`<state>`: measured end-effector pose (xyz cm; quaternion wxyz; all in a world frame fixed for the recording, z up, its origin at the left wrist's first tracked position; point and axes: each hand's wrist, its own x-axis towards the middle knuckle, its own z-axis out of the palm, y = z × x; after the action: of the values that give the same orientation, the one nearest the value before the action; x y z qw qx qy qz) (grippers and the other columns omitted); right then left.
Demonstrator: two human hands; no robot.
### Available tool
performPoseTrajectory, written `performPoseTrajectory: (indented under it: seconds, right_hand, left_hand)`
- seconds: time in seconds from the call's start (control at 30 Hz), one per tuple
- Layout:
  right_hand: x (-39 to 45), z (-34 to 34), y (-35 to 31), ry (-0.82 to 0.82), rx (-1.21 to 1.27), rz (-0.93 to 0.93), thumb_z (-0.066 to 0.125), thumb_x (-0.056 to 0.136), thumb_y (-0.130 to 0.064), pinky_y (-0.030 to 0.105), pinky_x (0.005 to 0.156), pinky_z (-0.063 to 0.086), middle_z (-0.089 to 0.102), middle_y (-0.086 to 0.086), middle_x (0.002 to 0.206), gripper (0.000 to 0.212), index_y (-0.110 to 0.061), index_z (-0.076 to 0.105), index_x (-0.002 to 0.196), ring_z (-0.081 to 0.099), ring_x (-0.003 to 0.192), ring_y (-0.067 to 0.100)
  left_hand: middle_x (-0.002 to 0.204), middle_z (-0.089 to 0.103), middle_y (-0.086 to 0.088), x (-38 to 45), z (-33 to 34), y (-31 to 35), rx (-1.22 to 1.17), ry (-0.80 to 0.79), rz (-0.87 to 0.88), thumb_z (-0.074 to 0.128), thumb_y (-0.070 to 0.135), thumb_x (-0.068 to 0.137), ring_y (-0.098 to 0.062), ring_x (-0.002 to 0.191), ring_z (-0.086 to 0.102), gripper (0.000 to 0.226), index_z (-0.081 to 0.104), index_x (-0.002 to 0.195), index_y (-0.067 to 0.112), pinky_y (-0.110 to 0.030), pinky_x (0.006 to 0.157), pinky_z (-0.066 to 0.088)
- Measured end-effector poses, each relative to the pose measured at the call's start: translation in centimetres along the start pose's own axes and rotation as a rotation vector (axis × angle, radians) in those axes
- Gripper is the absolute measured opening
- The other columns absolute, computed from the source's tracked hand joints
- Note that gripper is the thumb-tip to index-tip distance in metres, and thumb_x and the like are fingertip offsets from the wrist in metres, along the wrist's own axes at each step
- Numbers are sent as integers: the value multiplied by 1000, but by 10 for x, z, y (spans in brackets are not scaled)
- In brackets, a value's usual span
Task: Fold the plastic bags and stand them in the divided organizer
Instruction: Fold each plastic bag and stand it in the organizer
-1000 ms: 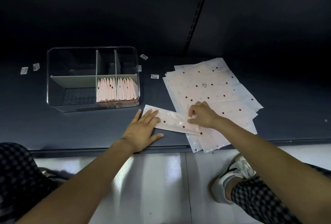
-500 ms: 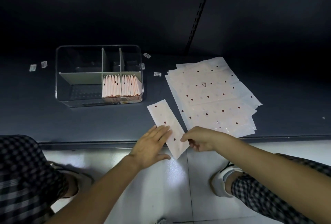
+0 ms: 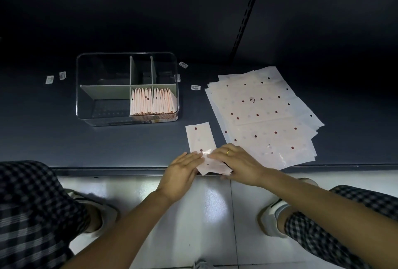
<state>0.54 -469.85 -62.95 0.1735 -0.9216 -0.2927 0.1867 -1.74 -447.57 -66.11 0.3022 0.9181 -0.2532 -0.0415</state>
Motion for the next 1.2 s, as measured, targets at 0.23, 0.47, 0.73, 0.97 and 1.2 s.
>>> performPoseTrajectory:
  seconds: [0.23, 0.47, 0.73, 0.97, 1.2]
  right_hand:
    - [29, 9, -8, 278, 512, 360, 68, 85, -19, 11, 65, 33, 59, -14, 68, 20, -32, 64, 71, 47, 74, 2]
    - [49, 2, -10, 233, 516, 599, 61, 90, -24, 24, 55, 28, 36, -3, 50, 43, -17, 34, 57, 33, 60, 17]
    - [62, -3, -14, 166, 502, 758, 61, 89, -22, 26, 61, 30, 39, 1, 58, 39, -13, 39, 58, 40, 65, 19]
    - [64, -6, -15, 153, 510, 783, 63, 87, -24, 29, 57, 25, 29, -1, 53, 50, -17, 29, 51, 29, 55, 16]
    - [63, -5, -17, 168, 527, 828, 63, 88, -25, 26, 66, 36, 56, 8, 73, 22, -9, 61, 72, 51, 73, 21]
  left_hand:
    - [106, 67, -1, 4, 1, -2, -108, 148, -219, 56, 27, 92, -25, 99, 56, 22, 72, 101, 13, -37, 85, 46]
    - [93, 43, 8, 17, 4, -5, -59, 216, -605, 63, 38, 87, -17, 93, 39, 17, 74, 91, 25, -24, 73, 18]
    - [103, 49, -1, 30, 3, 8, -10, 223, -798, 64, 37, 85, -23, 103, 43, 14, 61, 84, 23, -30, 82, 27]
    - [150, 32, -16, 29, 1, 15, 402, 0, 21, 56, 28, 93, -30, 139, 30, 54, 43, 138, 2, -45, 115, 19]
    - [153, -24, -12, 27, 2, -12, 570, -368, -33, 13, 64, 93, -24, 143, -21, 83, -19, 145, 7, -39, 114, -18]
